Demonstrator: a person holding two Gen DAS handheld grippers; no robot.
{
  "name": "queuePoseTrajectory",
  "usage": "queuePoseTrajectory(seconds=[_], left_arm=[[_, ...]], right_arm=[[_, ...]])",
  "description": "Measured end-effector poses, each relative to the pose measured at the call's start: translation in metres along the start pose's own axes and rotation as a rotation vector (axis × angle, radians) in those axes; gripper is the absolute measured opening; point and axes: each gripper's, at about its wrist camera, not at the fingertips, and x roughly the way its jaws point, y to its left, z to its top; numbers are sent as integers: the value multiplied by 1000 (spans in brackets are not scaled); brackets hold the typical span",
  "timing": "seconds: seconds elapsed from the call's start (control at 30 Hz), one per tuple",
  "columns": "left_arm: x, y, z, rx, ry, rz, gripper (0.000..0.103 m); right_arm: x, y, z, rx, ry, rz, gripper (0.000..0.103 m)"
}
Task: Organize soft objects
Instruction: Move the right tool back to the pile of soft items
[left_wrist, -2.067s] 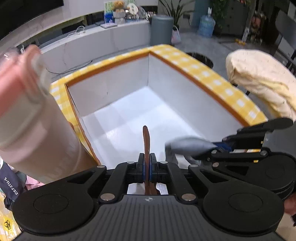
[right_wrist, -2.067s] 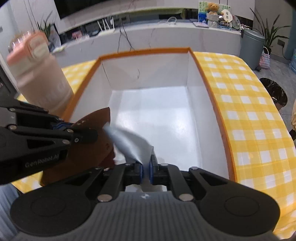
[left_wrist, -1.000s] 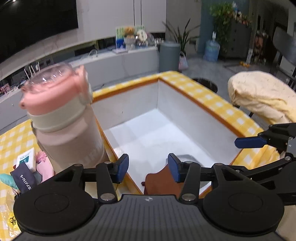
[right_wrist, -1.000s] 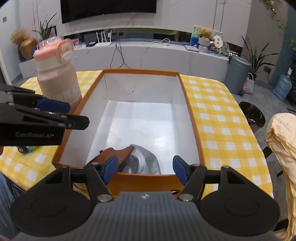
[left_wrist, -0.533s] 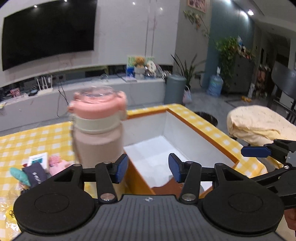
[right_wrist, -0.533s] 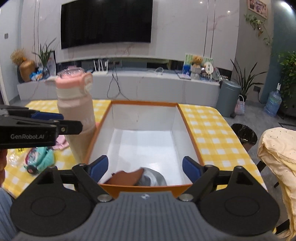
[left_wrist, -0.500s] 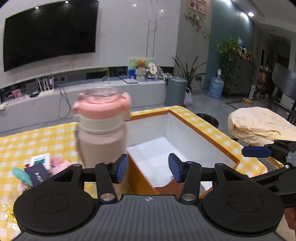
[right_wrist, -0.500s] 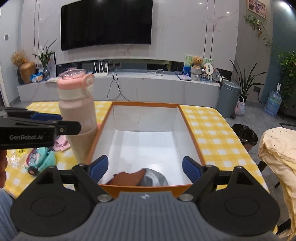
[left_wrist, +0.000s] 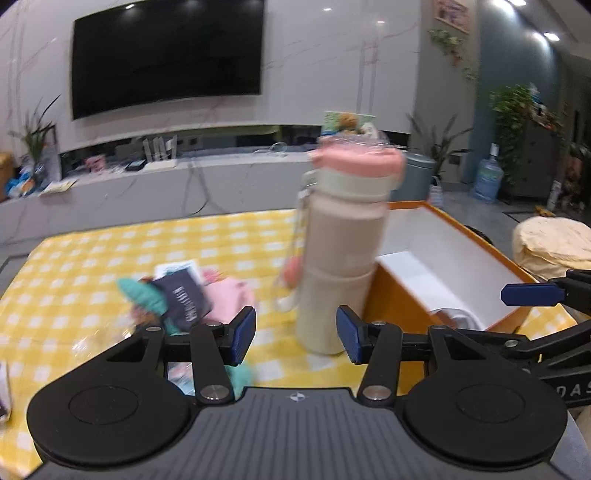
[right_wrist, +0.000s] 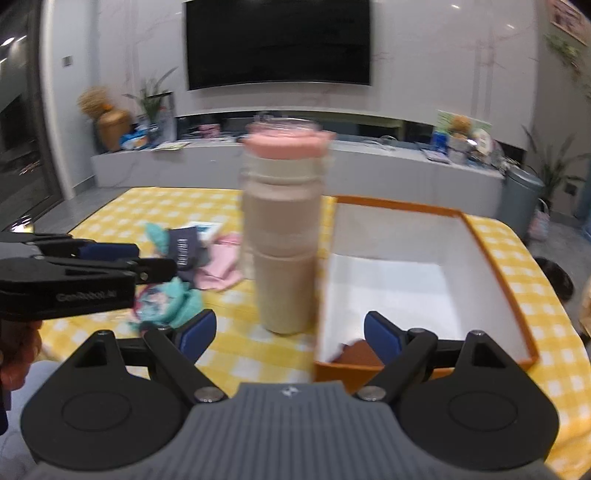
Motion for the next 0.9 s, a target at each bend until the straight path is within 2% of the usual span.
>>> queuePoseTrajectory(seconds=[0.13,0.23,0.3,0.37,0.43,0.53,0.57,0.73,0.87,0.9], left_arm=[[-5,26,-6,-34,3,42,58],[-8,49,-14,-51,10,95,58],[-6,66,-19,-82,30,116,57],[-5,80,-23,-98,38,122,57],[-5,93,-27,-106,45,132,57],[-2,111,-32,-126,63,137,53],[1,118,-32,-138,75,139,53],[18,138,-32,-163,99,133,53],[40,147,-27,-159,134,126,46],[46,149,-25,-158,140,123,41]], right_arm=[[15,34,7,-84,8,36,85],[30,60,9,-168,26,46,78],[41,75,14,-192,41,66,77],[51,86,16,-217,42,85,69],[62,102,16,-274,42,89,66],[83,119,17,-325,49,117,53],[90,123,20,-326,60,124,51],[129,132,32,-319,79,136,50],[160,140,41,-368,61,122,50],[166,142,44,-375,59,117,49]])
